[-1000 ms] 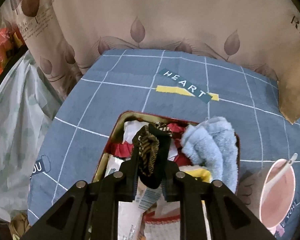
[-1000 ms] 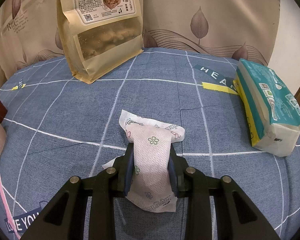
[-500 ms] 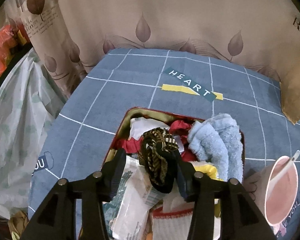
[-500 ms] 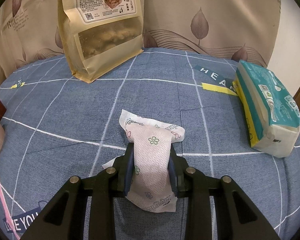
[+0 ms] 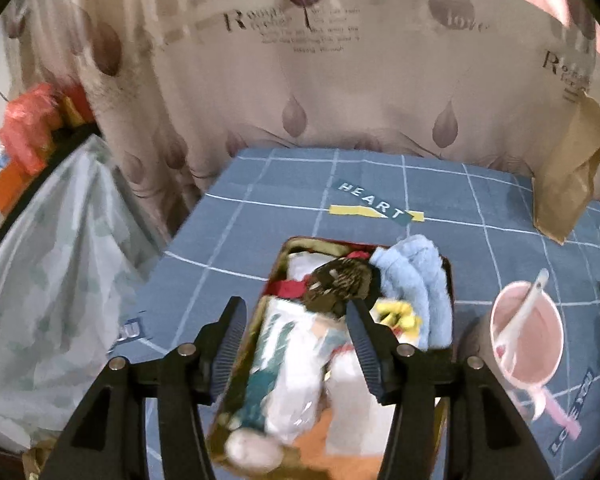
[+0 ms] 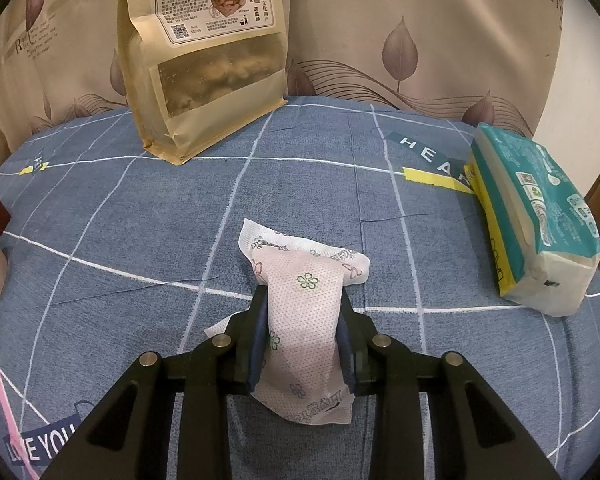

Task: Organize soft objects
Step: 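Lower the scrunchie into the tray and open the left gripper, then carry the pink-flowered pad with the right gripper over the tray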

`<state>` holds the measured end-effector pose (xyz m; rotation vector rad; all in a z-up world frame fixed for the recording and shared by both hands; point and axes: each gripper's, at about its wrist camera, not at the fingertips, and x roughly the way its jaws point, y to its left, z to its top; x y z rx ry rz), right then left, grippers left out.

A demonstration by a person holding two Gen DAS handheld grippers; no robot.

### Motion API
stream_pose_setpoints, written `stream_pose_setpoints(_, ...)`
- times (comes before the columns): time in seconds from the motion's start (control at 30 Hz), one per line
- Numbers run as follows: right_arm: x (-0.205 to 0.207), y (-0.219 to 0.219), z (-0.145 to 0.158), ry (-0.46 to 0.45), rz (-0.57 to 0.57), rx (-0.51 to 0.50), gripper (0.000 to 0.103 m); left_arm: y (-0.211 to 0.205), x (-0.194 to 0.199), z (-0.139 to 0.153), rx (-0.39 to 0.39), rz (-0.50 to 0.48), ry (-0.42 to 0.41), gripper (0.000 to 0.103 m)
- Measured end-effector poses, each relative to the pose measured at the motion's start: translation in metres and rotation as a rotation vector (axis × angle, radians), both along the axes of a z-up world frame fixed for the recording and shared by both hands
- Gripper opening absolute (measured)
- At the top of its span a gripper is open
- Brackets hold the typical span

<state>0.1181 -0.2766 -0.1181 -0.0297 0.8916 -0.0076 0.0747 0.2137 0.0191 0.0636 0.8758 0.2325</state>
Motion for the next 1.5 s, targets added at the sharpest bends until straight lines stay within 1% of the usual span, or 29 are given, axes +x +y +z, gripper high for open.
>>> stream_pose_setpoints(0.1,0.000,0.000,0.000,0.000,-0.001,0.009,0.030,0.001,-0.029,0.001,0.023,0.014,-0.030,0.055)
stream_pose_setpoints(0.27,0.000,-0.002,0.001,-0.001,-0.002,0.023,0.030,0.006,-0.061,-0.005,0.042,0.056,-0.058,0.056)
stream_pose_setpoints(0.37,0.000,-0.002,0.002,-0.002,-0.002,0.014,0.028,0.007,-0.070,-0.010,0.027,0.059,-0.057,0.056)
stream_pose_setpoints(0.5,0.000,0.001,0.004,-0.007,-0.001,-0.007,0.023,0.006,-0.078,-0.016,0.034,0.050,-0.053,0.056)
stream_pose_setpoints(0.63,-0.001,0.007,0.009,-0.016,-0.011,-0.013,0.022,0.006,-0.083,-0.018,0.032,0.044,-0.056,0.056)
stream_pose_setpoints(0.8,0.000,0.022,0.030,-0.041,0.005,0.002,0.022,0.013,-0.085,-0.019,0.017,0.056,-0.065,0.057)
stream_pose_setpoints(0.83,-0.001,0.026,0.036,-0.050,0.013,0.005,0.022,0.015,-0.085,-0.019,0.013,0.060,-0.066,0.059)
stream_pose_setpoints(1.07,-0.001,0.074,0.079,-0.113,0.113,0.000,0.022,0.030,-0.084,-0.021,-0.016,0.095,-0.066,0.059)
stream_pose_setpoints(1.3,-0.005,0.118,0.104,-0.140,0.194,0.014,0.022,0.041,-0.086,-0.019,-0.035,0.123,-0.073,0.059)
stream_pose_setpoints(1.5,-0.016,0.150,0.123,-0.161,0.262,0.029,0.022,0.044,-0.087,-0.019,-0.033,0.129,-0.076,0.059)
